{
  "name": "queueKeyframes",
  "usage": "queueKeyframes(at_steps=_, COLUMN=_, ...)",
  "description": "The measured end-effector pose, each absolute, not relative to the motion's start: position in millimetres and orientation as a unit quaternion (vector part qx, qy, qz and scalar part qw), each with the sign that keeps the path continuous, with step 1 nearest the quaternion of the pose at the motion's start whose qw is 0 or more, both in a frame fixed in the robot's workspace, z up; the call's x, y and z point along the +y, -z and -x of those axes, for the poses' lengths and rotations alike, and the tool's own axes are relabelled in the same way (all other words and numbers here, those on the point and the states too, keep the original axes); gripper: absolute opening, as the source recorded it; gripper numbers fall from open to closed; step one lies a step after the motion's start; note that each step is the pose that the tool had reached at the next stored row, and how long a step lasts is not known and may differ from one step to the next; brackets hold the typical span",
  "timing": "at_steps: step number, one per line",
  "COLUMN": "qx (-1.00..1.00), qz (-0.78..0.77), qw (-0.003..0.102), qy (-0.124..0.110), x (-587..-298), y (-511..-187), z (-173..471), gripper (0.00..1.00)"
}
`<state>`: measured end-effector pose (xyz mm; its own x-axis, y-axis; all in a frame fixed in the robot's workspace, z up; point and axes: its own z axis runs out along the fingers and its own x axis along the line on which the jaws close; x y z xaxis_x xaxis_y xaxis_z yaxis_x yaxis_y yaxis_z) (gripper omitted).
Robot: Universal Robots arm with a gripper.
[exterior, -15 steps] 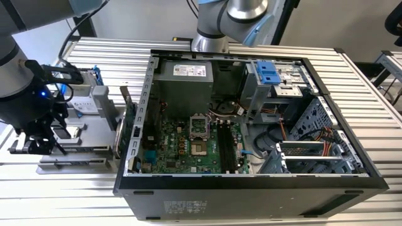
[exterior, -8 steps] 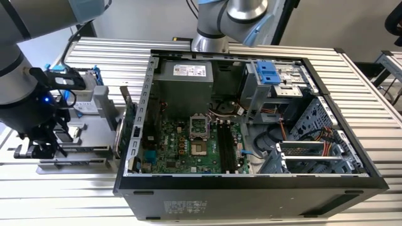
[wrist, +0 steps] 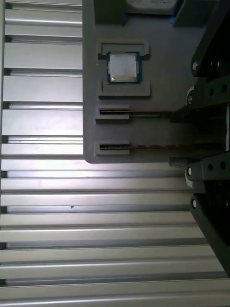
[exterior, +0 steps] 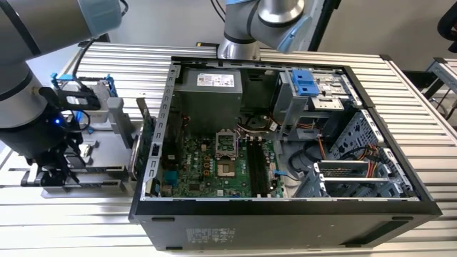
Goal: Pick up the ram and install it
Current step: 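Pick up the ram and move it above insertion slot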
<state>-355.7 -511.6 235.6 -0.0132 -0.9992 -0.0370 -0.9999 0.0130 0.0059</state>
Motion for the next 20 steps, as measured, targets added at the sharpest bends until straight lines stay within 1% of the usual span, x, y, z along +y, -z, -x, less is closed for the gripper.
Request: queueKeyframes(at_steps=20, qx=0.719, qz=0.695, qw=0.011, qy=-0.015, x=-514.8, y=-208.7, z=355.1, gripper=1.0)
